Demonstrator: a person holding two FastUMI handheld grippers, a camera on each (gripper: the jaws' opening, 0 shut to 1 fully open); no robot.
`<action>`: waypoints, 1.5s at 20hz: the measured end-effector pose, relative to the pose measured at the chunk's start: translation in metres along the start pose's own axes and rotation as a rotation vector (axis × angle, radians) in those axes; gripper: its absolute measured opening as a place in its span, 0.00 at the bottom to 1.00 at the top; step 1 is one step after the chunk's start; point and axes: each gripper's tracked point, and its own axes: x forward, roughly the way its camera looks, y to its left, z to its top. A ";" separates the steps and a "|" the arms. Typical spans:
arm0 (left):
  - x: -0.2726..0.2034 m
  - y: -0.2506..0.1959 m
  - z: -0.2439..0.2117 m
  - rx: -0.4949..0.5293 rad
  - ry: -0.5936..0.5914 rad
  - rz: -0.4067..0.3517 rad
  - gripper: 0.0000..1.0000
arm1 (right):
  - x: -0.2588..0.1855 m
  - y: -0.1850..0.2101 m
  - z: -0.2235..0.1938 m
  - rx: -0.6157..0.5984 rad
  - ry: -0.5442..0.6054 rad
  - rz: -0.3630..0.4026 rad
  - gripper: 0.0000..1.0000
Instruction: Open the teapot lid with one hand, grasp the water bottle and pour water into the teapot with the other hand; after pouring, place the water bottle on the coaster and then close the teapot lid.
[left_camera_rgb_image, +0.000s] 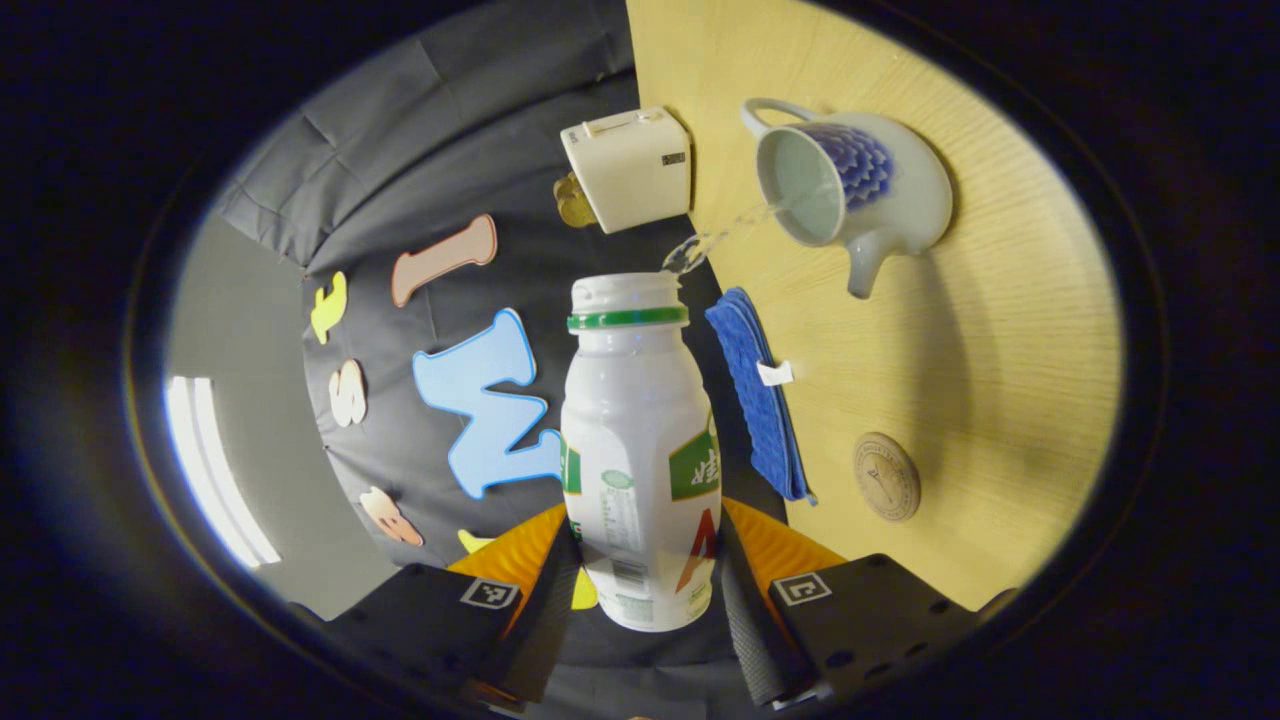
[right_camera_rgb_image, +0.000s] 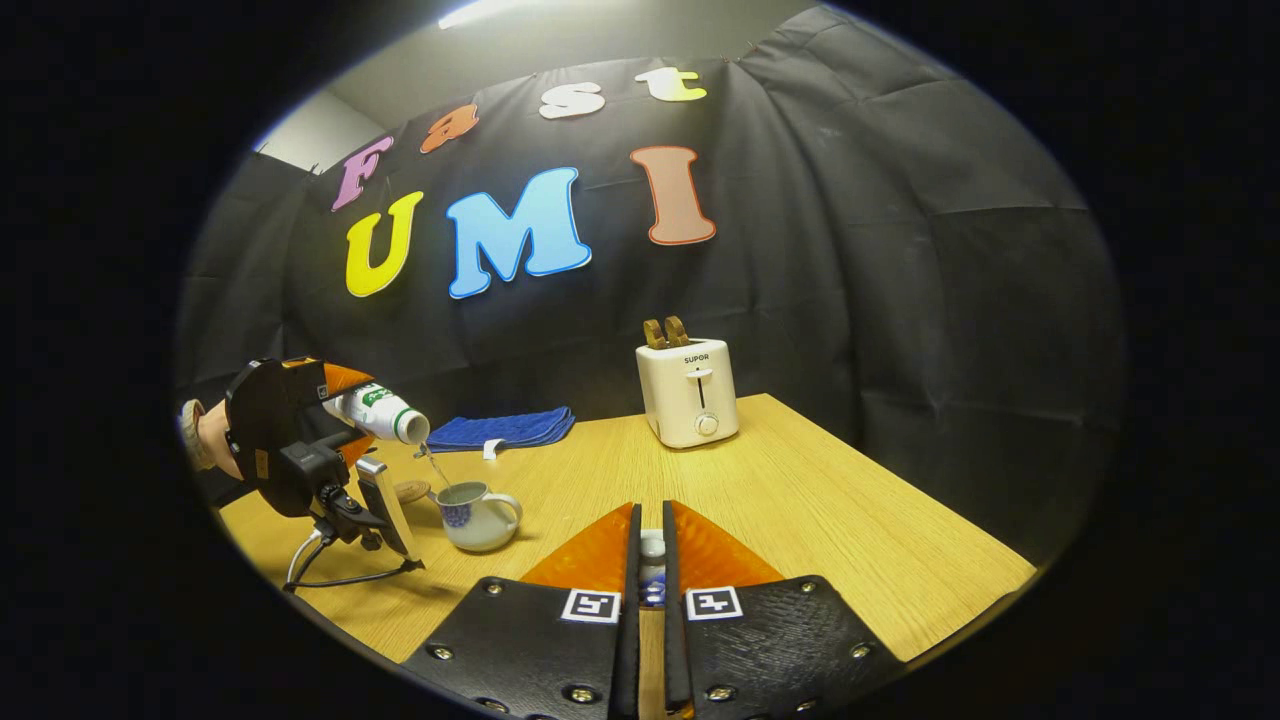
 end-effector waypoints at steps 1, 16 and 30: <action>0.000 0.001 0.000 0.005 -0.001 0.002 0.81 | 0.000 0.000 0.001 0.000 0.000 0.000 0.10; 0.004 0.017 0.009 0.110 -0.029 0.032 0.81 | -0.003 -0.005 0.000 0.012 -0.007 0.000 0.10; 0.004 0.031 0.022 0.226 -0.056 0.070 0.81 | -0.008 -0.007 0.002 0.009 -0.019 0.005 0.10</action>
